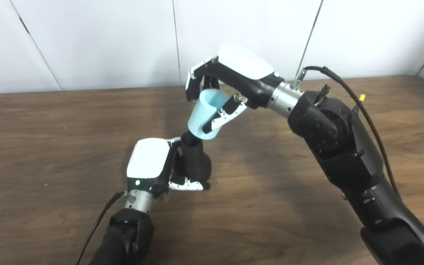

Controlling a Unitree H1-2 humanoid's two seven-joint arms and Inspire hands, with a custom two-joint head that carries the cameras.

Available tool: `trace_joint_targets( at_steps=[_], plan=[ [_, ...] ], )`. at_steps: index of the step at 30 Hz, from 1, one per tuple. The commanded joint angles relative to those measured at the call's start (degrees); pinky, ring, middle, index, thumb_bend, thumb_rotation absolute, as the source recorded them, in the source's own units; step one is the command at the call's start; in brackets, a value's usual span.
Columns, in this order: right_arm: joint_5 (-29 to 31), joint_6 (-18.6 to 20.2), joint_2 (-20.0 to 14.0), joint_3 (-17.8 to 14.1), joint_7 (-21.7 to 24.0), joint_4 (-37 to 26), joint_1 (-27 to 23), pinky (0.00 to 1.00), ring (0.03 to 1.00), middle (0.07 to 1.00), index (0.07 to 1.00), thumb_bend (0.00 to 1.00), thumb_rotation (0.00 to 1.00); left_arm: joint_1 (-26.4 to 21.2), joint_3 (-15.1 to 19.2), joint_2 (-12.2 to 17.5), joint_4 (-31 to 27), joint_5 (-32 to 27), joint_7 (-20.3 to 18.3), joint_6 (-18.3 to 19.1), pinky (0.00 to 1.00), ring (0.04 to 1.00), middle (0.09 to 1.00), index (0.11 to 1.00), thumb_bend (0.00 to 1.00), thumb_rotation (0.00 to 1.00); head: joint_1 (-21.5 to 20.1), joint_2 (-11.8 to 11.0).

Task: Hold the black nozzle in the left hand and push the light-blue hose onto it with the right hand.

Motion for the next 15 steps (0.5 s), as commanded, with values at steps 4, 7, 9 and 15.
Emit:
trace_joint_targets(
  at_steps=[4, 7, 9, 15],
  plan=[
    [0.8, -0.3, -1.0, -1.3, 0.4, -2.9, -3.9, 0.39, 0.41, 0.505, 0.475, 0.5, 0.0, 0.7, -1.0, -0.5, 0.0, -0.3, -2.2, -0.3, 0.52, 0.532, 0.445, 0.494, 0.53, 0.0, 0.0, 0.1],
    [1.1, -0.2, -1.6, -1.6, 1.0, -3.0, -4.5, 0.38, 0.405, 0.502, 0.479, 0.5, 0.0, 0.7, -1.0, -0.6, 0.1, -0.4, -1.8, -0.5, 0.51, 0.522, 0.44, 0.494, 0.53, 0.0, 0.0, 0.1],
    [1.6, -0.8, -1.9, -1.8, 1.1, -2.5, -5.2, 0.38, 0.402, 0.503, 0.481, 0.5, 0.0, 0.7, -1.0, -0.6, 0.2, -0.2, -1.8, -0.4, 0.51, 0.522, 0.442, 0.494, 0.53, 0.0, 0.0, 0.1],
    [1.6, -1.2, -2.1, -1.7, 1.3, -2.0, -5.6, 0.36, 0.401, 0.513, 0.488, 0.5, 0.0, 0.5, -1.1, -0.7, 0.2, 0.5, -2.2, -0.1, 0.5, 0.524, 0.446, 0.494, 0.53, 0.0, 0.0, 0.1]
  ],
)
